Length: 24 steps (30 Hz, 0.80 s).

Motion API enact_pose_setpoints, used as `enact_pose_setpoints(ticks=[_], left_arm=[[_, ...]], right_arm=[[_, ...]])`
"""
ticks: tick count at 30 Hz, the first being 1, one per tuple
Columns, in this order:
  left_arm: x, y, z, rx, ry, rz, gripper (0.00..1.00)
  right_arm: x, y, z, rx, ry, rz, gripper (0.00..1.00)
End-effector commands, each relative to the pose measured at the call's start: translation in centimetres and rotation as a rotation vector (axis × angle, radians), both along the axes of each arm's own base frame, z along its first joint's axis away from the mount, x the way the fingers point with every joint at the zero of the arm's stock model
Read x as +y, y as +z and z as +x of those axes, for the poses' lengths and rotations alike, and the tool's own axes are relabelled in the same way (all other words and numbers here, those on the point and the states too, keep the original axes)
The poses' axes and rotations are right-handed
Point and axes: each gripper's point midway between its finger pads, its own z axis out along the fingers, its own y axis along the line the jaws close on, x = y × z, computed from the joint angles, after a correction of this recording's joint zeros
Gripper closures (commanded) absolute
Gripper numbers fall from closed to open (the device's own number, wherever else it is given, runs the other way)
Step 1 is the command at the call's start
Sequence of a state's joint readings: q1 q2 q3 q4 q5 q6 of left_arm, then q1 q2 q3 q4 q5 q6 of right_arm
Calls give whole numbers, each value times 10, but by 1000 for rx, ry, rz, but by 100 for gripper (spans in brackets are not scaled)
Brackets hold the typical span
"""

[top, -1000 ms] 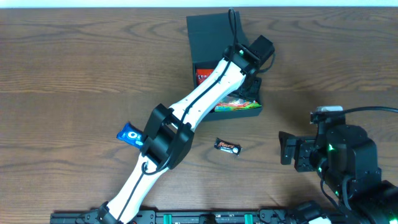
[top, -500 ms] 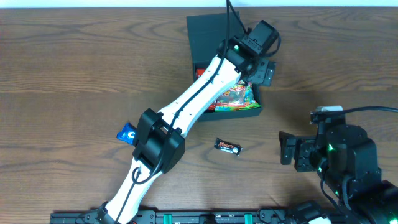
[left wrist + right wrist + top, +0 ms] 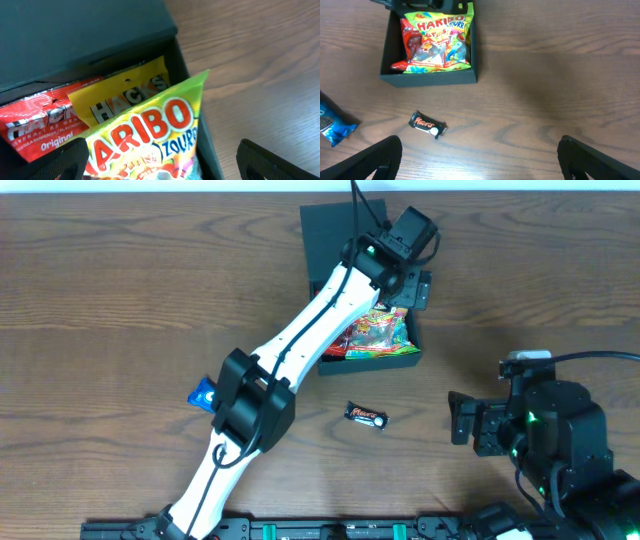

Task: Pack container
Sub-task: 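Open the left gripper to release the Haribo bag in the box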

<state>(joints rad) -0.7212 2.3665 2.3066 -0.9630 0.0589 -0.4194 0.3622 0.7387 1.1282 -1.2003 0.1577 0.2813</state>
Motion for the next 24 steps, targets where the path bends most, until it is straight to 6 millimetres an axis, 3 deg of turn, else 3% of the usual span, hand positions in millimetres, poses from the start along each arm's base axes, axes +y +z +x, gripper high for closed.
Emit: enact_pose_setpoints(ticks=[1, 12, 24], left_arm=[[4, -22, 5, 21, 21, 36, 4], [21, -58, 9, 63, 70, 124, 4], [22, -59, 13, 59, 79, 119, 4]], right_arm=[[-1, 1, 0, -4, -11, 1, 1], [-1, 1, 0, -4, -11, 1, 1], [-1, 1, 0, -4, -11, 1, 1]])
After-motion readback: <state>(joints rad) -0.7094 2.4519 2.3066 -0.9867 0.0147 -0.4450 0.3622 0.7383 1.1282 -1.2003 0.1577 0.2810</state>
